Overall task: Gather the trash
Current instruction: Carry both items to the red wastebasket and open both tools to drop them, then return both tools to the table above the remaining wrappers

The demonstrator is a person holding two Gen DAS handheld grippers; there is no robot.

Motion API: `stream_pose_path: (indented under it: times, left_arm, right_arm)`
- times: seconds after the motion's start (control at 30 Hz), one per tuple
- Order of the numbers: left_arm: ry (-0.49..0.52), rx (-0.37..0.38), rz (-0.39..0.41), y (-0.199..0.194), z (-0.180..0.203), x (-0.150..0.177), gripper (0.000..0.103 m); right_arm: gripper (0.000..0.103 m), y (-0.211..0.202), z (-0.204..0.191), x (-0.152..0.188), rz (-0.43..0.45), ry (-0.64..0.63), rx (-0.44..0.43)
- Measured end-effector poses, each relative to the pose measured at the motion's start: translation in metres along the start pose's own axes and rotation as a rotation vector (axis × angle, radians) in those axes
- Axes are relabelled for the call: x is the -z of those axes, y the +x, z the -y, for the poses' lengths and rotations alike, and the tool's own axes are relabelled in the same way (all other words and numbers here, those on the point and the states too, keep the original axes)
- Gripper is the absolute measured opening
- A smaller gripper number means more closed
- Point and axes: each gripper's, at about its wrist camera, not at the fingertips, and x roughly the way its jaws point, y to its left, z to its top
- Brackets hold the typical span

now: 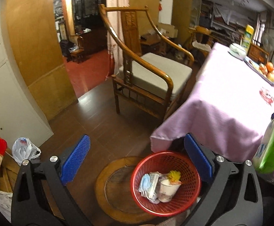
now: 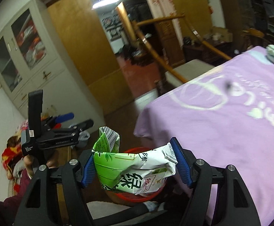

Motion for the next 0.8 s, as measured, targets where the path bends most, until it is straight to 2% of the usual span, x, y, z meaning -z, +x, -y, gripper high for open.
stream_pose_path:
  times: [0.17,0.33,0.47,0.6,0.8]
  left_arm:
    - [-0.06,-0.021,0.024,0.004,-0.026,0.005,0.096]
    - [-0.077,-0.034,0.014,0.009,-0.039,0.01,0.096]
    - [-0.049,-0.052,0.015,0.01,-0.033,0.009,0.096]
    - [-0.017,-0.039,0.016,0.007,-0.02,0.009,0.096]
    - [0.029,-0.013,0.039,-0.004,0.004,0.003,0.096]
  right_arm:
    - [0.077,0.047,-0.029,-0.007,-0.096,-0.043,-0.058]
    - [0.078,0.063,-0.031,-0.013,-0.112,-0.02,-0.063]
    - [0.078,0.061,-0.021,-0.011,-0.107,0.008,-0.044]
    - [0.078,0.05,-0.013,-0.008,-0.087,0.023,-0.026]
    - [0.079,0.018,0.009,-0.003,-0.011,0.049,0.008]
